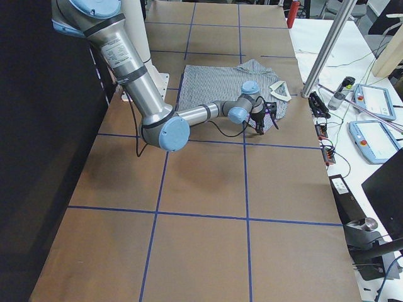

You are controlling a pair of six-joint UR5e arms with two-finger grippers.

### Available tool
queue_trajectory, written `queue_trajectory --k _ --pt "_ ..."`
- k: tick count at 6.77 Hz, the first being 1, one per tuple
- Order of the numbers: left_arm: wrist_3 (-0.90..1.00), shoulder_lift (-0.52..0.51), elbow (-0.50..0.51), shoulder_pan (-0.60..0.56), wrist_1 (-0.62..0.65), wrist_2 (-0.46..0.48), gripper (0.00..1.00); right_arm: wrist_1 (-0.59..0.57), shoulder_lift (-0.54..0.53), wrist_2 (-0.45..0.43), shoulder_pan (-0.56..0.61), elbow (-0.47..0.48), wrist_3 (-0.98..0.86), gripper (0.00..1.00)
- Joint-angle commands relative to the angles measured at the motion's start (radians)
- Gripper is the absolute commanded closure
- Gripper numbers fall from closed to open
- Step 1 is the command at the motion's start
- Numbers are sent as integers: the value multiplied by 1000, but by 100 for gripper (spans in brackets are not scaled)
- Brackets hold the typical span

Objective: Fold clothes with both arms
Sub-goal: 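Move the right gripper toward the shirt's shoulder nearest it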

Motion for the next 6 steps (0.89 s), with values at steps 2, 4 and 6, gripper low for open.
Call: queue_trajectory --k 2,4,6 --pt "0 0 -1 0 -1 0 0 -2 0 0 0 -7 -2 47" --pt "0 0 -1 0 -1 0 0 0 2 0 0 -14 -2 55" --pt "0 3 1 0 -9 0 0 1 2 -3 0 -14 5 100"
